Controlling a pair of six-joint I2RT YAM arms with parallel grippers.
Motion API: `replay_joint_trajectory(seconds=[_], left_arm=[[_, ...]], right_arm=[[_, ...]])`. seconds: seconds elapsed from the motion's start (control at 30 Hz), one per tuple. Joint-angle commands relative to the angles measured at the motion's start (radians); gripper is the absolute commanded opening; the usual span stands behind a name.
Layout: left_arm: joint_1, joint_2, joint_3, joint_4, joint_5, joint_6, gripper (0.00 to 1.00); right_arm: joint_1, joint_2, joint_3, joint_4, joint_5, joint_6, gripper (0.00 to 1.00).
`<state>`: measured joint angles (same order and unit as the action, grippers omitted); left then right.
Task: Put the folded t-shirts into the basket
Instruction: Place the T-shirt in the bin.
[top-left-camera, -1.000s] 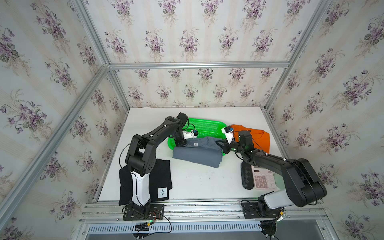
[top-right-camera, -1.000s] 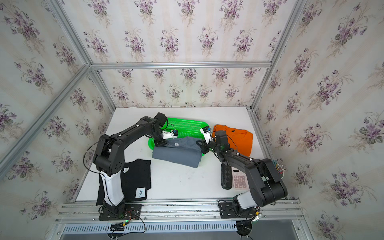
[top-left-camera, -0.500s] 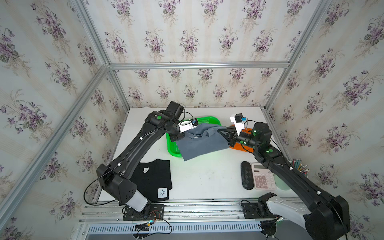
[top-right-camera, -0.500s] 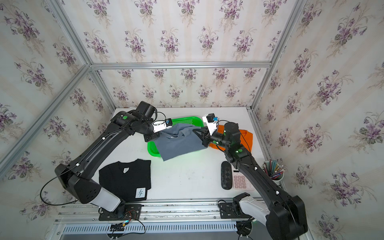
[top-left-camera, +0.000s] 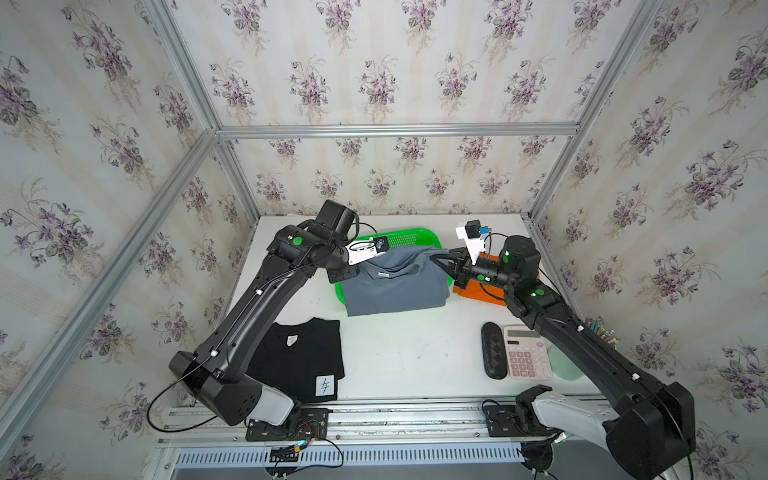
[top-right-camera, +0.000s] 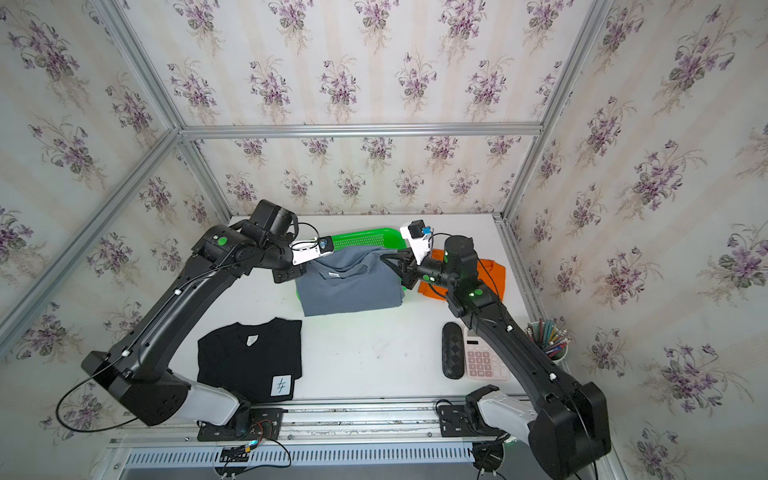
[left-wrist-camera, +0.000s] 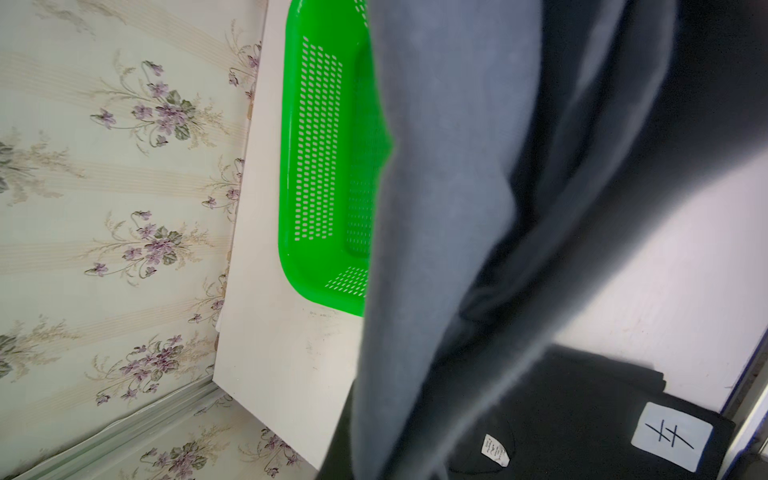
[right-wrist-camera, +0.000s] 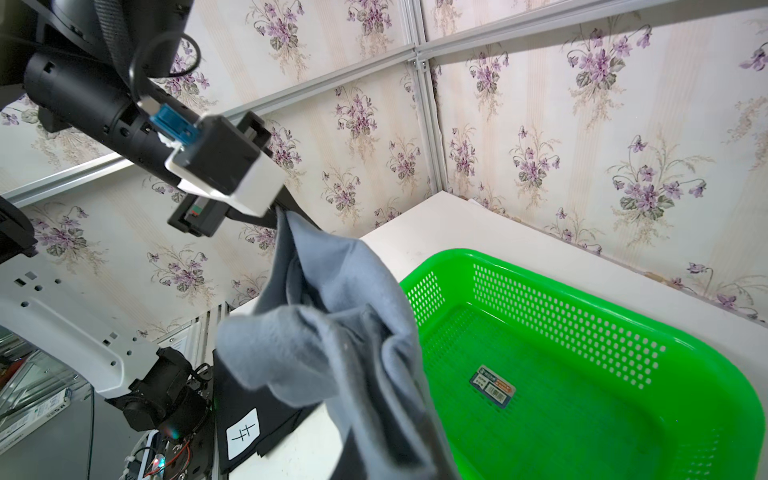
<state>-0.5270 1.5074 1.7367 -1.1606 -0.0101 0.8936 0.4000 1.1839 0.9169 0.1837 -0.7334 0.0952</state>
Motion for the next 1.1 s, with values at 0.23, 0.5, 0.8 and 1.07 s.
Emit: replay_joint_trajectory(seconds=[0.23,0.5,0.8,1.07], left_arm=[[0.054,0.220,0.128,-0.063,0.025,0.070,0.00],[0.082,0.394,0.226,-0.033,0.013,0.105,0.00],[0.112,0.563,0.269,0.068,0.013,0.127,0.00],[0.122,0.667,0.209,0.141,0.035,0.090,0.00]], right_arm=[[-0.001,0.149,0.029,-0.009,0.123,-0.162,0.00],[-0.018,0.303,0.073,0.067,0.146,-0.147,0.00],[-0.053,0.502,0.157,0.108,0.162,-0.115,0.00],[-0.055,0.616,0.146,0.134,0.216,-0.106,0.00]])
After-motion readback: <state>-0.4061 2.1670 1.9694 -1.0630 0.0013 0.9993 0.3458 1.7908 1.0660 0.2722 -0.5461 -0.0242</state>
